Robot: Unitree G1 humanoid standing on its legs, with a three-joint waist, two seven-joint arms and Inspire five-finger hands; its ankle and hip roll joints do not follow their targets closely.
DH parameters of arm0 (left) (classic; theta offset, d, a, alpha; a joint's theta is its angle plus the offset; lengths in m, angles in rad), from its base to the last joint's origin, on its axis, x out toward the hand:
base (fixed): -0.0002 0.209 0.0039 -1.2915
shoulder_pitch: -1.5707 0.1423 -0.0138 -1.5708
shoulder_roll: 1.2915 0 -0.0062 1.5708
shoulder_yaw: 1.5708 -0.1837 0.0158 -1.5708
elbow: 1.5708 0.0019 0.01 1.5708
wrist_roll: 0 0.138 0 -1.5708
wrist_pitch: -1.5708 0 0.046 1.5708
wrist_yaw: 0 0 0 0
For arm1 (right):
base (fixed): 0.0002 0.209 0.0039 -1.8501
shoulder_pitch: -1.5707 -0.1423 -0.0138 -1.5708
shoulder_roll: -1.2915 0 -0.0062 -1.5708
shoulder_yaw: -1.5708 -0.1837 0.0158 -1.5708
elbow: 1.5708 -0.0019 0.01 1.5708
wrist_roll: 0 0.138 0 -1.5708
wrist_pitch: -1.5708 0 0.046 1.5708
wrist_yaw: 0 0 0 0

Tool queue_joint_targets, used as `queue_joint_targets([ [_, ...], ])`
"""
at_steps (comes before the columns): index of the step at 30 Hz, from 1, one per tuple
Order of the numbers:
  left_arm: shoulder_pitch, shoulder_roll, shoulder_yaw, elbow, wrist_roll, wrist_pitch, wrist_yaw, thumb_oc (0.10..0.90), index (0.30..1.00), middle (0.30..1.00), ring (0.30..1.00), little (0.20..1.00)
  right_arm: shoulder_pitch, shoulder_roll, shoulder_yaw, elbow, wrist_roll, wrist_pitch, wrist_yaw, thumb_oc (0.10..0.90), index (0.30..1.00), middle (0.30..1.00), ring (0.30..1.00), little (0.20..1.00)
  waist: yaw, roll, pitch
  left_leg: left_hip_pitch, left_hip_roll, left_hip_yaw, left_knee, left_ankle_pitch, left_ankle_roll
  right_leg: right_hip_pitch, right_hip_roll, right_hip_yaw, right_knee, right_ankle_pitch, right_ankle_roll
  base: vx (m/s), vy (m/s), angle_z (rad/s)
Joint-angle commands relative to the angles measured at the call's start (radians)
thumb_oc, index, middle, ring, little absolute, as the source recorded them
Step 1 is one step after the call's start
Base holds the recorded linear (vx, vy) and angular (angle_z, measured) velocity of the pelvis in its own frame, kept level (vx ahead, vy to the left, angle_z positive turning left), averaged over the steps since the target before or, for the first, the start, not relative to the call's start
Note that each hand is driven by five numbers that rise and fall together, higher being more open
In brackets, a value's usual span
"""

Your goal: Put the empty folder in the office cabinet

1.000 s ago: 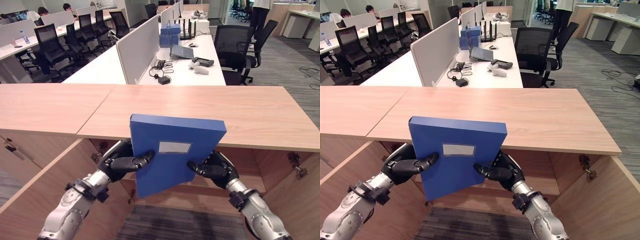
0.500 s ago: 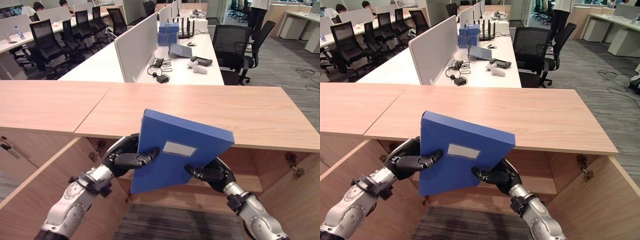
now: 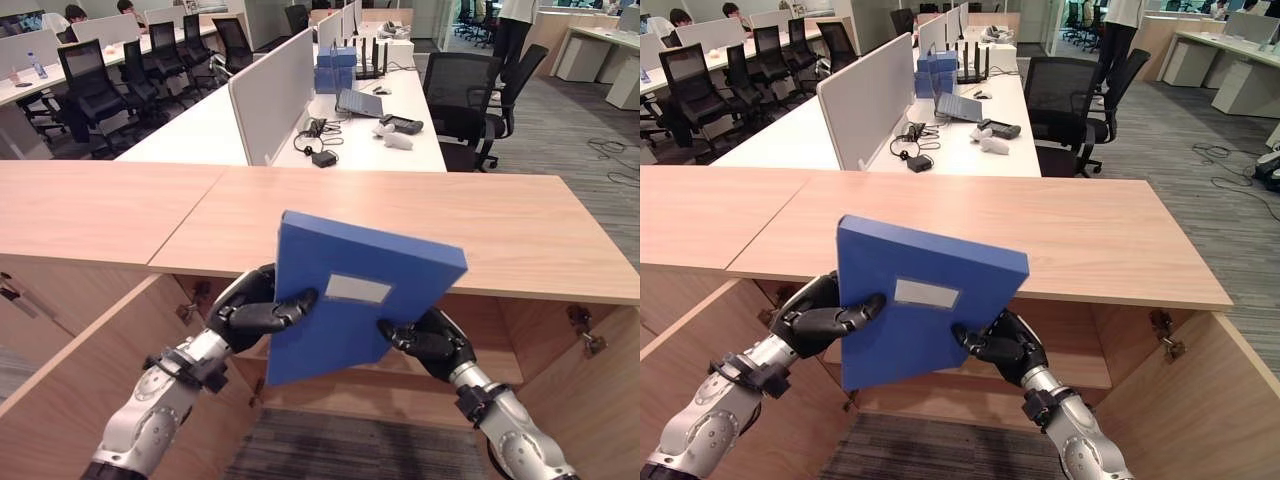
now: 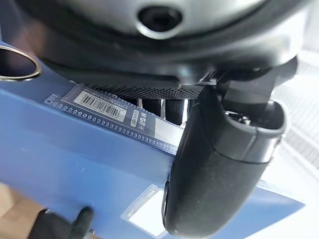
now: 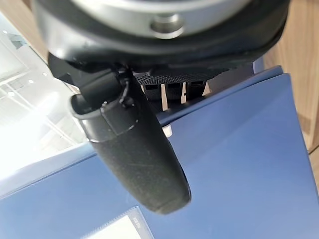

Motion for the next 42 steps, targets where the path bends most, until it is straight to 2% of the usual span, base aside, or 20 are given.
queue_joint_targets([
  [1, -0.19, -0.124, -0.15, -0.157, -0.113, -0.091, -0.102, 0.4, 0.3, 0.3, 0.3, 0.3, -0.23, 0.184, 0.164, -0.235, 0.131, -0.04, 0.162, 0.4, 0.3, 0.3, 0.3, 0.3, -0.03, -0.015, -0.02, -0.024, -0.033, -0.032, -0.001, -0.027, 0.03, 0.111, -0.019, 0.025, 0.027, -0.171, 0.049, 0.0, 0.0, 0.0],
  [13, -0.172, -0.143, -0.116, -0.14, -0.096, -0.104, -0.093, 0.4, 0.3, 0.3, 0.3, 0.3, -0.223, 0.161, 0.157, -0.245, 0.125, -0.027, 0.171, 0.4, 0.3, 0.3, 0.3, 0.3, -0.026, -0.018, -0.02, -0.028, -0.033, -0.034, -0.001, -0.026, 0.029, 0.11, -0.019, 0.022, 0.026, -0.17, 0.049, 0.0, 0.0, 0.0],
  [19, -0.159, -0.144, -0.096, -0.126, -0.074, -0.112, -0.093, 0.4, 0.3, 0.3, 0.3, 0.3, -0.203, 0.12, 0.15, -0.234, 0.109, 0.001, 0.188, 0.4, 0.3, 0.3, 0.3, 0.3, -0.023, -0.022, -0.019, -0.03, -0.034, -0.036, -0.001, -0.025, 0.028, 0.11, -0.018, 0.017, 0.023, -0.17, 0.049, 0.0, 0.0, 0.0],
  [20, -0.156, -0.143, -0.093, -0.124, -0.07, -0.112, -0.094, 0.551, 0.526, 0.526, 0.526, 0.526, -0.2, 0.112, 0.152, -0.233, 0.106, 0.009, 0.193, 0.4, 0.3, 0.3, 0.3, 0.3, -0.022, -0.023, -0.019, -0.031, -0.033, -0.036, -0.001, -0.025, 0.027, 0.111, -0.017, 0.016, 0.023, -0.17, 0.049, 0.0, 0.0, 0.0],
  [21, -0.153, -0.14, -0.089, -0.121, -0.065, -0.115, -0.093, 0.8, 0.9, 0.9, 0.9, 0.9, -0.197, 0.098, 0.153, -0.229, 0.1, 0.019, 0.2, 0.4, 0.3, 0.3, 0.3, 0.3, -0.022, -0.024, -0.019, -0.032, -0.033, -0.037, -0.001, -0.024, 0.027, 0.111, -0.017, 0.016, 0.023, -0.17, 0.05, 0.0, 0.0, 0.0],
  [23, -0.147, -0.134, -0.068, -0.113, -0.024, -0.142, -0.077, 0.8, 0.9, 0.9, 0.9, 0.9, -0.192, 0.066, 0.148, -0.22, 0.078, 0.036, 0.209, 0.4, 0.3, 0.3, 0.3, 0.3, -0.02, -0.026, -0.019, -0.034, -0.033, -0.039, -0.001, -0.024, 0.026, 0.111, -0.018, 0.012, 0.021, -0.17, 0.05, 0.0, 0.0, 0.0],
  [29, -0.135, -0.141, -0.03, -0.07, 0.044, -0.169, -0.061, 0.8, 0.9, 0.9, 0.9, 0.9, -0.191, -0.003, 0.129, -0.192, -0.001, 0.062, 0.224, 0.4, 0.3, 0.3, 0.3, 0.3, -0.014, -0.032, -0.02, -0.038, -0.033, -0.045, -0.001, -0.024, 0.025, 0.112, -0.019, 0.009, 0.019, -0.17, 0.052, 0.0, 0.0, 0.0],
  [34, -0.07, -0.118, 0.056, -0.027, 0.14, -0.198, -0.079, 0.8, 0.9, 0.9, 0.9, 0.9, -0.17, -0.102, 0.084, -0.182, -0.107, 0.085, 0.262, 0.4, 0.3, 0.3, 0.3, 0.3, -0.004, -0.037, -0.021, -0.043, -0.034, -0.052, -0.001, -0.023, 0.023, 0.113, -0.022, 0.006, 0.017, -0.172, 0.055, 0.01, -0.001, 0.07],
  [37, -0.053, -0.114, 0.068, -0.022, 0.147, -0.197, -0.084, 0.8, 0.9, 0.9, 0.9, 0.9, -0.166, -0.118, 0.074, -0.188, -0.121, 0.089, 0.268, 0.4, 0.3, 0.3, 0.3, 0.3, -0.002, -0.038, -0.021, -0.044, -0.035, -0.053, -0.001, -0.023, 0.023, 0.112, -0.022, 0.005, 0.017, -0.171, 0.055, 0.0, -0.002, 0.04],
  [38, -0.002, -0.099, 0.088, -0.02, 0.142, -0.176, -0.124, 0.8, 0.9, 0.9, 0.9, 0.9, -0.152, -0.154, 0.049, -0.189, -0.149, 0.09, 0.282, 0.4, 0.3, 0.3, 0.3, 0.3, 0.004, -0.039, -0.017, -0.047, -0.035, -0.057, -0.001, -0.022, 0.023, 0.11, -0.023, 0.001, 0.016, -0.169, 0.057, 0.0, 0.0, 0.0],
  [42, 0.069, -0.068, 0.114, -0.006, 0.163, -0.16, -0.173, 0.8, 0.9, 0.9, 0.9, 0.9, -0.12, -0.173, 0.028, -0.143, -0.169, 0.097, 0.294, 0.4, 0.3, 0.3, 0.3, 0.3, 0.014, -0.039, -0.017, -0.051, -0.034, -0.054, -0.001, -0.02, 0.023, 0.11, -0.024, -0.005, 0.016, -0.167, 0.061, 0.0, 0.002, 0.01],
])
